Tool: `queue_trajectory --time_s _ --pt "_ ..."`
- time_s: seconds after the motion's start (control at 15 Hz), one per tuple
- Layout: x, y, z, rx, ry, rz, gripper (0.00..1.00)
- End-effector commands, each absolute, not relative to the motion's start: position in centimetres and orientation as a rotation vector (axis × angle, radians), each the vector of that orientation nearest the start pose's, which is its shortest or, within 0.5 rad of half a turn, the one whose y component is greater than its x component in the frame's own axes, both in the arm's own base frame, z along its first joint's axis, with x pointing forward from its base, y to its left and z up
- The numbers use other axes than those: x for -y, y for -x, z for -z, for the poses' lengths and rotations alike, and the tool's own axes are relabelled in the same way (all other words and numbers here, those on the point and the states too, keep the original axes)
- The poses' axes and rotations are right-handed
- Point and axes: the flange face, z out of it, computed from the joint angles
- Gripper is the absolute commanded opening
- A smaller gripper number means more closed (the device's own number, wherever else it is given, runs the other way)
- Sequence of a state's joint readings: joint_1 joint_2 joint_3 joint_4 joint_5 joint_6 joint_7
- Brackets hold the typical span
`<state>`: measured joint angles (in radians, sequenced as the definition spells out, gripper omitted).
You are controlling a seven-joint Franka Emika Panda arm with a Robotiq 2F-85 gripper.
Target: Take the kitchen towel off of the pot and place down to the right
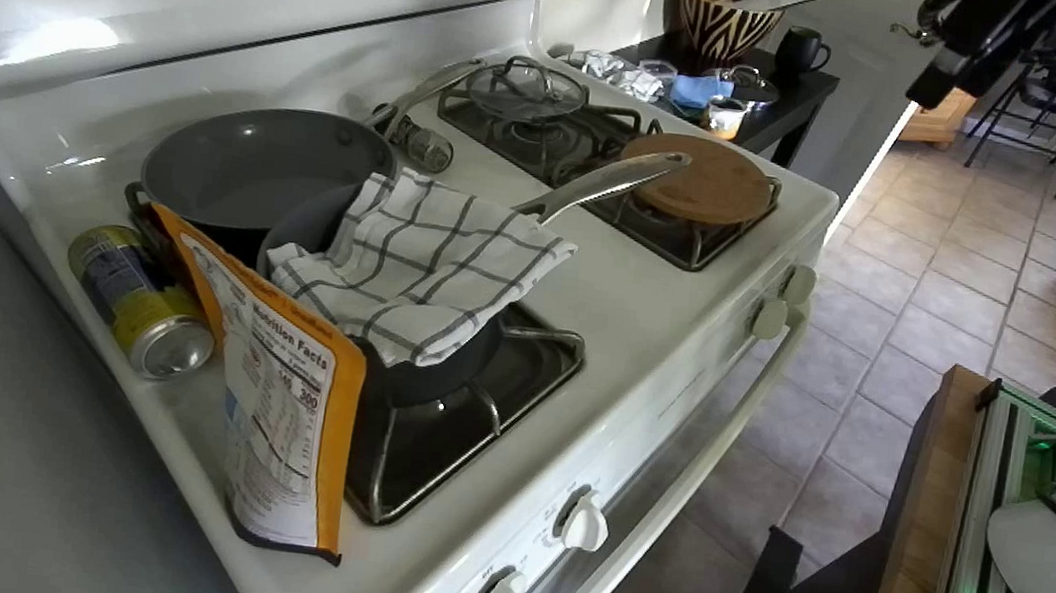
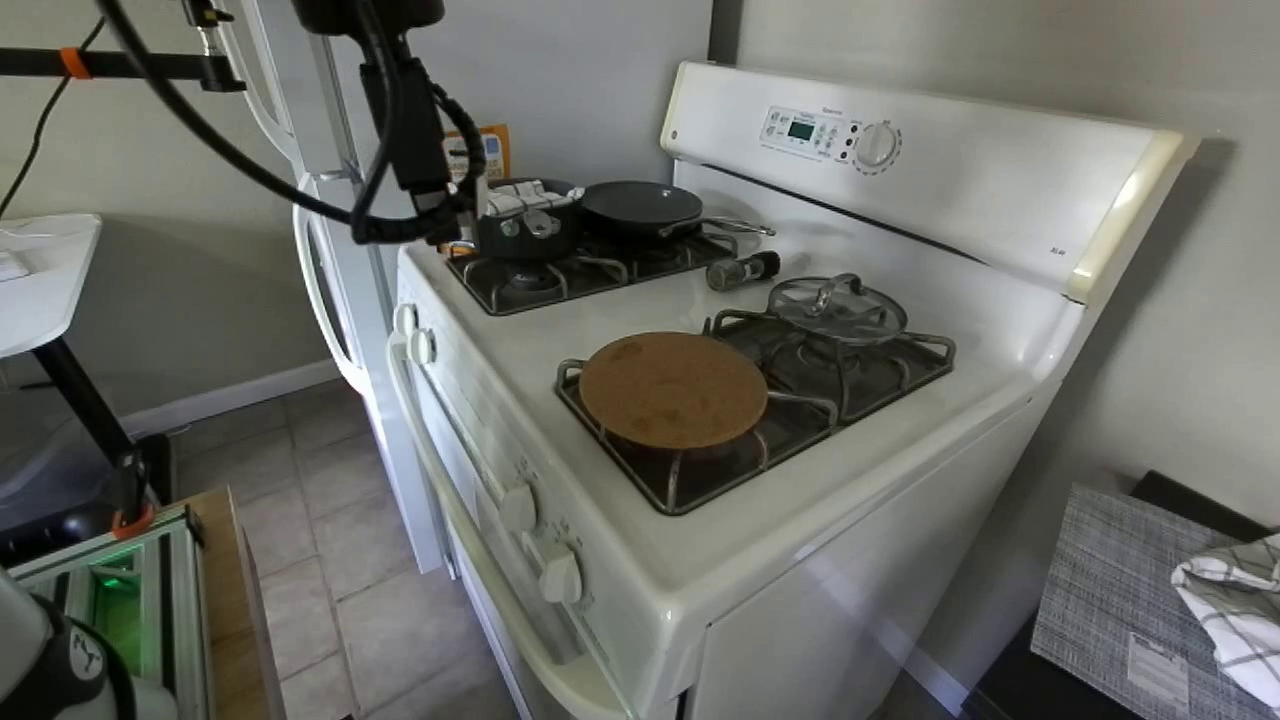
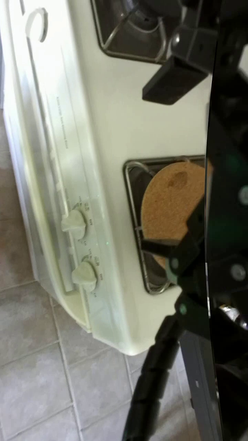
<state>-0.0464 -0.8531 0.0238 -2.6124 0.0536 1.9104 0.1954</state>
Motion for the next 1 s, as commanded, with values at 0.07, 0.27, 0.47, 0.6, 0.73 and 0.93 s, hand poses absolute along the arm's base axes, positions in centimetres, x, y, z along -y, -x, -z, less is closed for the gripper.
queue_trajectory --time_s 0.07,0.27,0.47,0.6,0.73,0.93 --pt "-3.3 -35.7 -54.6 -0.264 2.955 0.385 1.0" --pt "-7.1 -39.0 -55.6 -0.18 2.858 0.37 1.0" --pt "-12.2 -41.7 -54.7 -0.157 2.724 0.268 1.0" --pt "-13.8 -42.7 -53.7 -0.127 2.647 0.198 1.0" --pt "-13.4 -41.8 -53.8 -0.128 2.685 0.213 1.0" --pt "-13.6 -42.7 -53.1 -0.131 2.653 0.191 1.0"
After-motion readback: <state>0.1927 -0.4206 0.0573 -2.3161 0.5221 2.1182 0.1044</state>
